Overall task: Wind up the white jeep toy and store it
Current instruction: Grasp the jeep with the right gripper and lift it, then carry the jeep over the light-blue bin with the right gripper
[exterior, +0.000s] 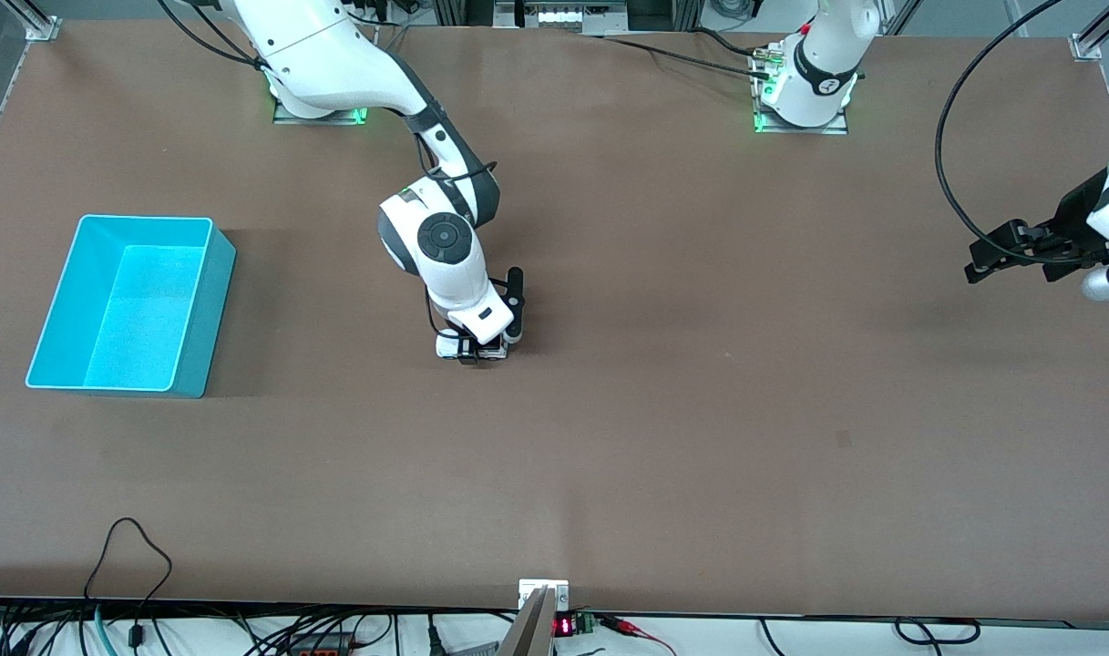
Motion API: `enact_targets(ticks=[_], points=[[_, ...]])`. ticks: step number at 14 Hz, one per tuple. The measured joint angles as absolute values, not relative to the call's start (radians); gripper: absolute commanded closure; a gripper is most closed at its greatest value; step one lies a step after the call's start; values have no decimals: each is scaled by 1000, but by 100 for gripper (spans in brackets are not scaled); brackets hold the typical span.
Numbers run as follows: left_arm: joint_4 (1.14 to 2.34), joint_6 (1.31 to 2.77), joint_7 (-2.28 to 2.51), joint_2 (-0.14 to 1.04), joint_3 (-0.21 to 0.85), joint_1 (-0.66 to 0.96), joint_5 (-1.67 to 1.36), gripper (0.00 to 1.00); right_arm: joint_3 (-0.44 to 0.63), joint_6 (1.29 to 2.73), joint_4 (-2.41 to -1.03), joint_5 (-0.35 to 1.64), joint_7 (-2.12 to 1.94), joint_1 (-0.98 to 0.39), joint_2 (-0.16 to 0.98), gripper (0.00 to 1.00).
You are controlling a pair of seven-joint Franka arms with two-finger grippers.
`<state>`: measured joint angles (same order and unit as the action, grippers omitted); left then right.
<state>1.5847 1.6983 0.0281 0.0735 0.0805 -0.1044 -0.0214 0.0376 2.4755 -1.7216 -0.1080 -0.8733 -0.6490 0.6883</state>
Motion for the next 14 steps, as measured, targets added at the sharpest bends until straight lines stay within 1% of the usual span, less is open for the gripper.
enact_targets(ticks=[1, 5, 8, 10, 14], points=[[1585, 1698, 28, 73, 80, -104, -21, 0, 38, 2475, -1715, -108, -873, -650, 691, 100], [1585, 1698, 28, 74, 80, -104, -21, 0, 39, 2475, -1711, -108, -871, -658, 692, 100], [1585, 1698, 28, 74, 80, -104, -21, 0, 63, 2453, -1693, -107, -863, -640, 680, 100], [1585, 1698, 28, 74, 80, -104, -21, 0, 70, 2386, -1679, -107, -863, -599, 633, 100], [1585, 1698, 28, 74, 80, -104, -21, 0, 73, 2135, -1676, -107, -812, -496, 464, 100]])
